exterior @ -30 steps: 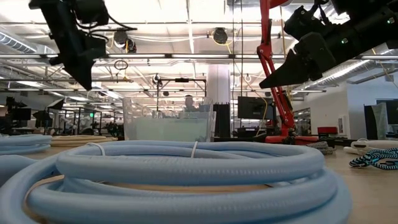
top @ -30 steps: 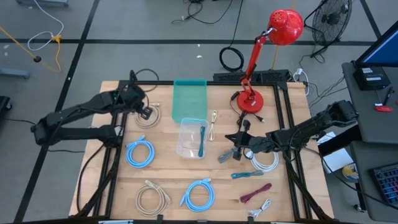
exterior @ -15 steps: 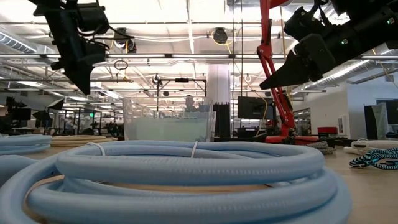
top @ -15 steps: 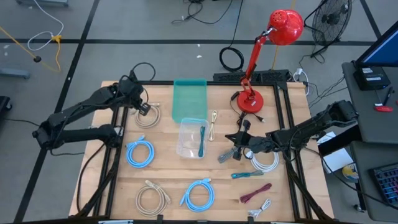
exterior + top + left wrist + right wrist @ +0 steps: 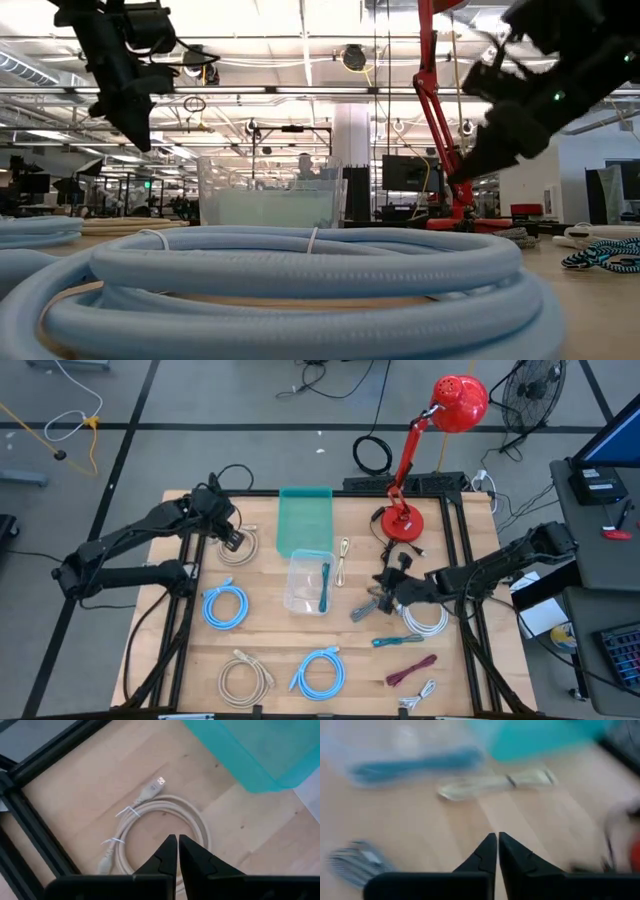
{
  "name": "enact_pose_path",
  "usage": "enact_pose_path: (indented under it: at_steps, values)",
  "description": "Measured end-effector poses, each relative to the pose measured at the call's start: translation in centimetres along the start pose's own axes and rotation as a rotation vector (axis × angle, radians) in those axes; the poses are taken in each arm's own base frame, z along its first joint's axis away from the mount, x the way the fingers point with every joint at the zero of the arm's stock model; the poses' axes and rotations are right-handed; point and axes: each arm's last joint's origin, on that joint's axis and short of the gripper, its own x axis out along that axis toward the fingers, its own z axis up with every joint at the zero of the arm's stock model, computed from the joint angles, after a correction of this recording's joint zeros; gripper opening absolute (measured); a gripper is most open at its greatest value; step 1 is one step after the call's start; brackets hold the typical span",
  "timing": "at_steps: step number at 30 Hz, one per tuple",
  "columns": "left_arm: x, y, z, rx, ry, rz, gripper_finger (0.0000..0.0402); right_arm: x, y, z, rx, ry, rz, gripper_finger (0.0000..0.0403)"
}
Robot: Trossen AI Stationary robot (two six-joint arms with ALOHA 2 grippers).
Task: Pick & Place USB Port
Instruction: Put the white rolled USB cable into the blue bin
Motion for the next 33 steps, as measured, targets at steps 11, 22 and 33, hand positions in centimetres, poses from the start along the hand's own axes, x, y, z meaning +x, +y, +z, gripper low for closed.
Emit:
enact_pose_path:
  at_steps: [11,22,33]
  values:
    - [-0.1,-1.2,-0.2,0.071,-0.018,0.038,0.0024,-3.7,-2.0,-0.9,-0.024,0.283,0.314,0.0141]
    - [-0.2,-1.8,-0.3,0.094,-0.022,0.018,0.0024,-5.9,-2.3,-1.9,-0.329,0.347,0.513,0.0177]
    - [-0.3,-2.2,-0.2,0.092,-0.045,-0.006,0.0024,-3.0,-1.1,-3.9,-0.416,0.538,0.365,0.0179]
